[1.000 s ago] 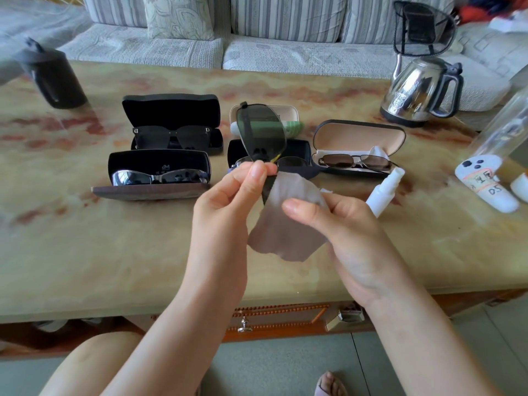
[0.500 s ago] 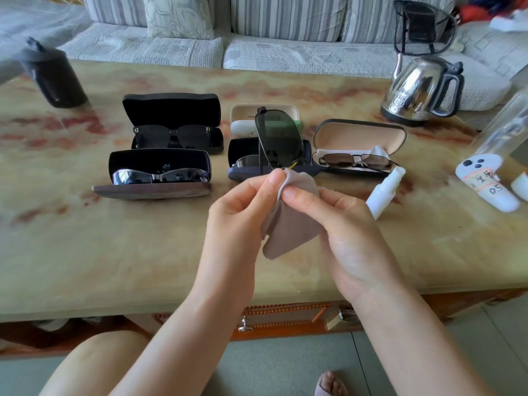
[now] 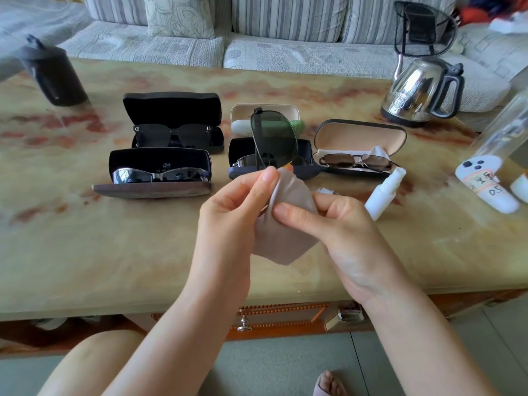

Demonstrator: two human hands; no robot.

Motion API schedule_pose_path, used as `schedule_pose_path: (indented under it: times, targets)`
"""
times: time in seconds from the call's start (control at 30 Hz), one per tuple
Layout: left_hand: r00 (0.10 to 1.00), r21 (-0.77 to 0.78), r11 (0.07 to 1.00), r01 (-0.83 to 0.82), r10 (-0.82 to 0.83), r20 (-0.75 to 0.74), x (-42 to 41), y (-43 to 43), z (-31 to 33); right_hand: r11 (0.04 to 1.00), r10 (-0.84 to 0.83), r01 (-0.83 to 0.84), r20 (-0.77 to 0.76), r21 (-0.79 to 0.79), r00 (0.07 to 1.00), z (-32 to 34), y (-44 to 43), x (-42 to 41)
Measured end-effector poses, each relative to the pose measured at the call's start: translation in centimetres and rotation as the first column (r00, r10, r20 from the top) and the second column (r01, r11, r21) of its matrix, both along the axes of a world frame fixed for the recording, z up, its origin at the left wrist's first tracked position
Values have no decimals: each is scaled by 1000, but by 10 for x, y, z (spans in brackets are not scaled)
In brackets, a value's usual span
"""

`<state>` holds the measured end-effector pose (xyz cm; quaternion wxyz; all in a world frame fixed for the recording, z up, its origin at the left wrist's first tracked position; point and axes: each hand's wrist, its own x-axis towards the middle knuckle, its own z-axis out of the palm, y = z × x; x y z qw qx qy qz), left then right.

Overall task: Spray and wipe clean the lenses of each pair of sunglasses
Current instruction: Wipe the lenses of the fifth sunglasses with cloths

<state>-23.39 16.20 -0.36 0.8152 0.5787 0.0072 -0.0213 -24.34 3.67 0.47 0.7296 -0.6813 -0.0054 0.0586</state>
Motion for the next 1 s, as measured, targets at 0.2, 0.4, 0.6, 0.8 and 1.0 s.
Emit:
schedule_pose_path:
  times: [0.2, 0.4, 0.6, 0.8, 1.0]
  targets:
    - [1000, -38, 999, 15, -16, -22, -1, 4, 3, 997, 42, -42, 3, -61, 999, 4, -7, -1]
    - [1000, 4, 1000, 6, -6, -8, -5, -6, 3, 997, -45, 44, 13, 63, 999, 2, -3, 3]
    - [999, -39, 999, 9, -10, -31, -6, -8, 5, 974, -143, 145, -25, 173, 989, 0, 9, 1]
    - [999, -85, 996, 0, -4, -45, -5, -4, 6, 997, -31, 31, 3, 75, 1000, 2, 3, 1]
    - [997, -168, 986, 4, -17, -77, -2, 3, 8, 997, 61, -60, 18, -56, 998, 3, -8, -2]
